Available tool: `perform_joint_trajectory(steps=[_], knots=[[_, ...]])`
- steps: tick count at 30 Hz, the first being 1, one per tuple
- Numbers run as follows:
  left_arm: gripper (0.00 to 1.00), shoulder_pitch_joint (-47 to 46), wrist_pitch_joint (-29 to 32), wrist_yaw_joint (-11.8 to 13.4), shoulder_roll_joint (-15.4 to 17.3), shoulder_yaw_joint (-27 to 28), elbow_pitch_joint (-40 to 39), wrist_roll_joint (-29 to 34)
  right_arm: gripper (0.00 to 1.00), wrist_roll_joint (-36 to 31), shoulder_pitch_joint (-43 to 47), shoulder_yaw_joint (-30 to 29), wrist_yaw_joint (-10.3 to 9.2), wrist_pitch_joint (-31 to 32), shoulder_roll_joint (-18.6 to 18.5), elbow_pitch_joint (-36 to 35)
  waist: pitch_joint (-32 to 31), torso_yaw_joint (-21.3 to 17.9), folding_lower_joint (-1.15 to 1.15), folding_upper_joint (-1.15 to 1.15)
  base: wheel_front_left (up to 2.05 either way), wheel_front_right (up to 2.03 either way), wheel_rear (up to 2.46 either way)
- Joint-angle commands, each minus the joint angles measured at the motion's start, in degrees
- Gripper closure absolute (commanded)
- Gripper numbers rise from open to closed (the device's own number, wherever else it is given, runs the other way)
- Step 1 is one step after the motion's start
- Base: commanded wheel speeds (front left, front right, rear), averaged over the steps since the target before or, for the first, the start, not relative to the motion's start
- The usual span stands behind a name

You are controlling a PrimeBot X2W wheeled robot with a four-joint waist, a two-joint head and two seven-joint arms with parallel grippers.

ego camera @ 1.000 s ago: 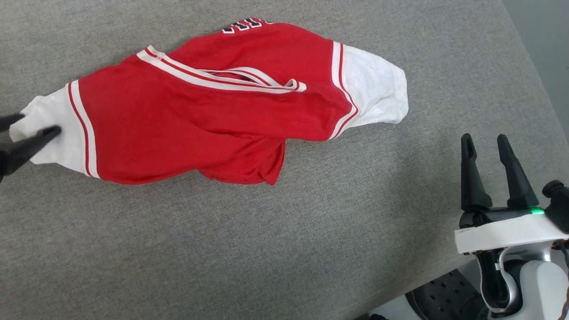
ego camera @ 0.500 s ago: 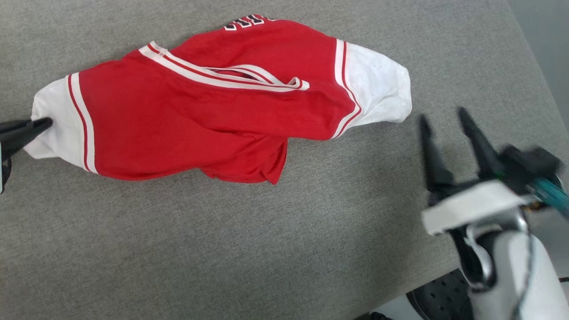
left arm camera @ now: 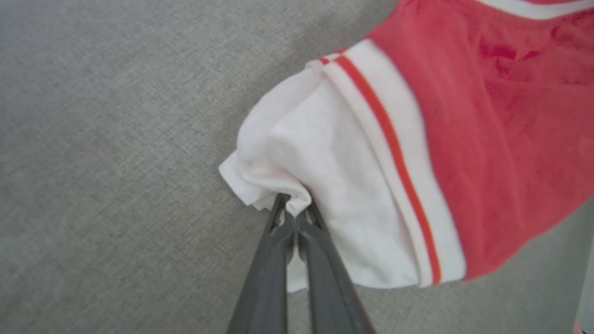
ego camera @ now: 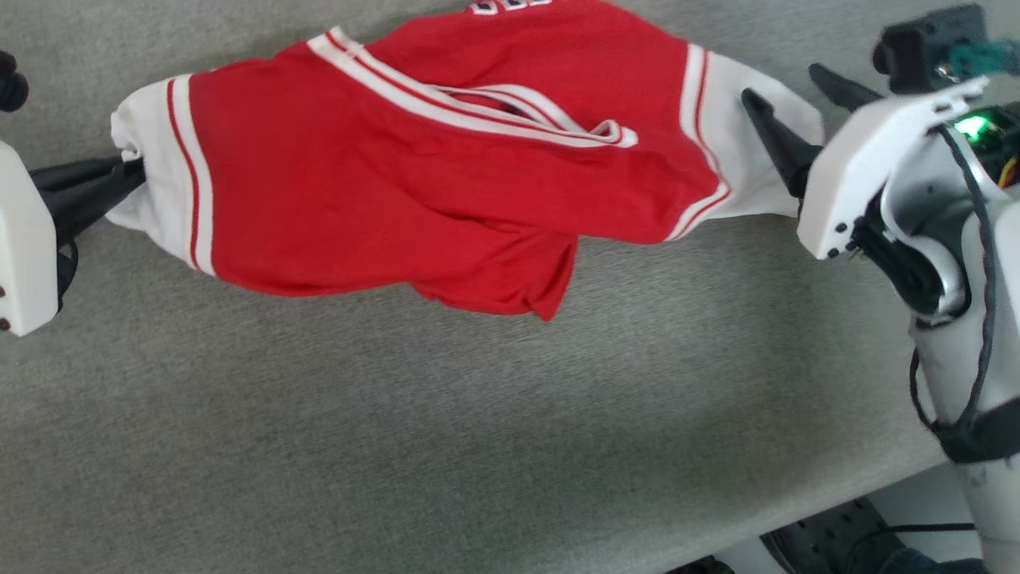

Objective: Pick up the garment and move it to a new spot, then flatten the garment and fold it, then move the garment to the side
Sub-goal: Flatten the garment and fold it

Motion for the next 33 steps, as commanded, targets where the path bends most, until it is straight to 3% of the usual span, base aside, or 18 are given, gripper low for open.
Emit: perform_joint_trajectory(steps=[1,6,13,14,15,16,20,26,33], knots=[[1.00,-1.09,-0.15,0.13,-0.16,-0.08,-0.28,0.29,0.00,1.21,-1.49,1.19,-0.02,1.75,-0.74,1.56,1.18,1.05,0.00,0.00,0.00,0.00,0.00],[1.00,-2.23,-0.47,0.13,-0.56,-0.21,-0.83,0.25,0.00,4.86,-5.47,5.93,-0.02,8.05,-3.36,6.53,2.47,2.09,0.00,0.00,0.00,0.00,0.00],[1.00,-2.80,-0.77,0.13,-1.12,-0.28,-1.41,0.62,0.03,7.98,-7.04,9.42,-0.02,13.87,-3.87,11.04,3.29,2.59,0.00,0.00,0.00,0.00,0.00],[1.00,-2.81,-0.74,0.13,-1.21,-0.28,-1.42,0.67,0.39,8.46,-7.08,9.75,-0.01,14.80,-3.78,11.65,3.29,2.62,0.00,0.00,0.00,0.00,0.00],[1.00,-2.76,-0.83,0.13,-1.35,-0.28,-1.40,0.66,0.60,8.84,-6.92,9.78,-0.02,15.72,-3.62,12.27,3.25,2.65,0.00,0.00,0.00,0.00,0.00],[1.00,-2.67,-0.91,0.13,-1.50,-0.29,-1.34,0.65,1.00,9.19,-6.76,9.75,-0.01,16.63,-3.49,12.79,3.17,2.69,0.00,0.00,0.00,0.00,0.00],[1.00,-2.13,-1.55,0.13,-2.18,-0.26,-0.95,0.31,1.00,9.41,-6.74,8.70,-0.02,18.36,-3.47,14.01,2.59,2.83,0.00,0.00,0.00,0.00,0.00],[1.00,-1.01,-4.27,0.13,-3.43,-0.18,0.79,-0.51,1.00,8.35,-6.81,6.26,-0.04,15.13,-4.26,12.26,0.42,3.32,0.00,0.00,0.00,0.00,0.00],[1.00,1.53,-17.43,0.13,-5.21,-0.07,3.30,-3.67,1.00,12.98,-5.59,2.64,-0.02,6.86,-4.63,4.81,-4.60,4.95,0.00,0.00,0.00,0.00,0.00]])
